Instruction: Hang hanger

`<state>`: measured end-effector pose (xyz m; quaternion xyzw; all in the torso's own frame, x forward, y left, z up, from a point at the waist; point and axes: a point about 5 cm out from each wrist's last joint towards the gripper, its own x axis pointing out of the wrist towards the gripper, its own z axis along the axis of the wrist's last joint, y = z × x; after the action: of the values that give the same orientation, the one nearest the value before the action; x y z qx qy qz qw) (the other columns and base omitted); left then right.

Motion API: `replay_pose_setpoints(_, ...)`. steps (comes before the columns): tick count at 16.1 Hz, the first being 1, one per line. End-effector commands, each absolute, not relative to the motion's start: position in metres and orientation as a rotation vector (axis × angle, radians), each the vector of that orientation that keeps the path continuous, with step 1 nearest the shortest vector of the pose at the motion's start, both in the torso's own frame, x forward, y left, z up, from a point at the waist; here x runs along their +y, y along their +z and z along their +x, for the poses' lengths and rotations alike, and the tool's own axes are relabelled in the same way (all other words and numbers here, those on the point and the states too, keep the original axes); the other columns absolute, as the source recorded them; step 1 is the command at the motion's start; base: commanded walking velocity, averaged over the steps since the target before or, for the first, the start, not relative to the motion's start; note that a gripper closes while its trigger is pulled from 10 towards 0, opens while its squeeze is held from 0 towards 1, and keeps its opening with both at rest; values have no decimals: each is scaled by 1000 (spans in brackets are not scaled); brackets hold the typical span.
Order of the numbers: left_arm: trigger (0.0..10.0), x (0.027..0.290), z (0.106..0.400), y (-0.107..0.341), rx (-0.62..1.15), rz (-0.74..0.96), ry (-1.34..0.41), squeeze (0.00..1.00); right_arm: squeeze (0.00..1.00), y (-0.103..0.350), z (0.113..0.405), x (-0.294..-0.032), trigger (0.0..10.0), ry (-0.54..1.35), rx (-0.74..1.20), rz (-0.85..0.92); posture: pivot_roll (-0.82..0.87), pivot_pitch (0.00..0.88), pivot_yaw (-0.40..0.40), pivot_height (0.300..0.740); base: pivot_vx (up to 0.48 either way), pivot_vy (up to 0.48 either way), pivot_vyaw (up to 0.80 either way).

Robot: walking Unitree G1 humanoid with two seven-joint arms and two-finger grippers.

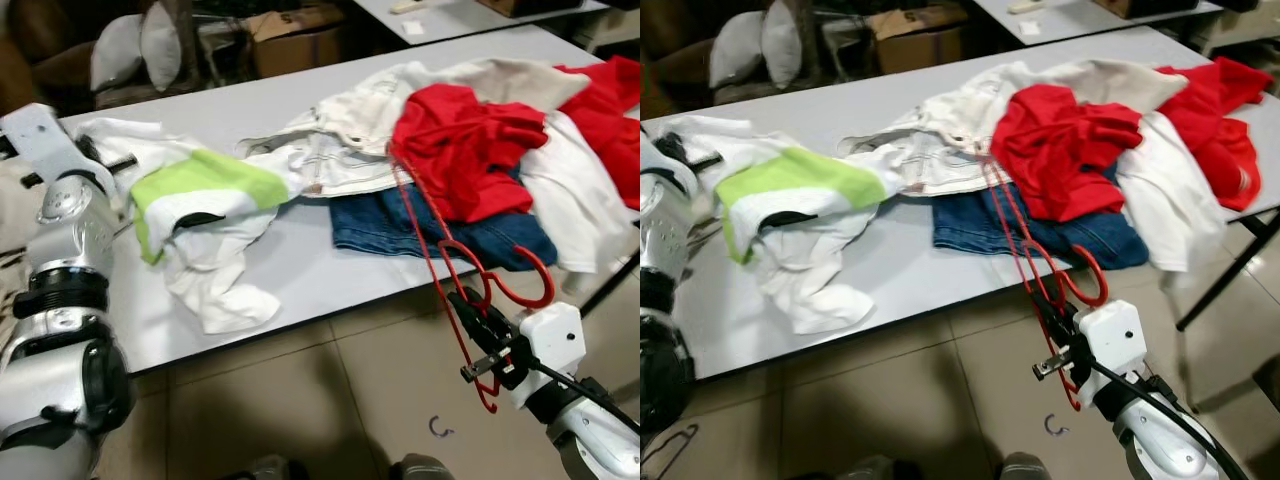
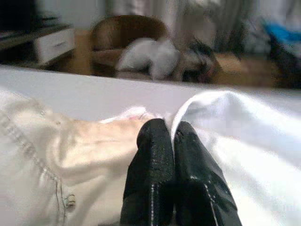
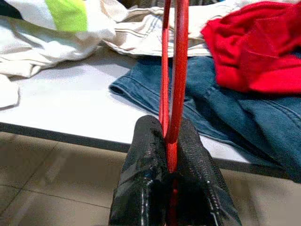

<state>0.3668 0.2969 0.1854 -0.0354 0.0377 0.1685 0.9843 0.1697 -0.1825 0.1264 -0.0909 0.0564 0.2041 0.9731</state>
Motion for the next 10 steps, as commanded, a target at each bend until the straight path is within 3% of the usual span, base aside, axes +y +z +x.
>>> replay_pose_setpoints(1, 10000, 293, 368, 181, 122, -21, 277, 0, 0, 130, 170, -179, 10000, 420, 92, -185, -177, 0, 128, 740, 0, 0, 0)
replay_pose_setpoints(2, 10000, 298, 366, 169, 221, 38, 269, 576, 0, 129, 171, -179, 10000, 428, 96, -186, -173, 0, 127, 740, 0, 0, 0)
replay_pose_setpoints(3, 10000, 304, 364, 166, 243, 28, 310, 1000, 0, 128, 171, -178, 10000, 430, 97, -187, -173, 0, 127, 740, 0, 0, 0)
replay_pose_setpoints(4, 10000, 307, 362, 161, 290, 26, 303, 1000, 0, 128, 172, -178, 10000, 431, 97, -187, -170, 0, 129, 740, 0, 0, 0)
replay_pose_setpoints(6, 10000, 316, 360, 168, 352, 310, 169, 1000, 0, 128, 173, -178, 10000, 426, 96, -185, -165, 0, 133, 740, 0, 0, 0)
replay_pose_setpoints(9, 10000, 335, 360, 195, 287, 305, 239, 1000, 0, 127, 173, -177, 10000, 425, 99, -181, -161, 0, 134, 740, 0, 0, 0)
replay_pose_setpoints(10, 10000, 343, 360, 205, 266, 313, 269, 925, 0, 126, 173, -177, 10000, 426, 100, -180, -160, 0, 136, 740, 0, 0, 0)
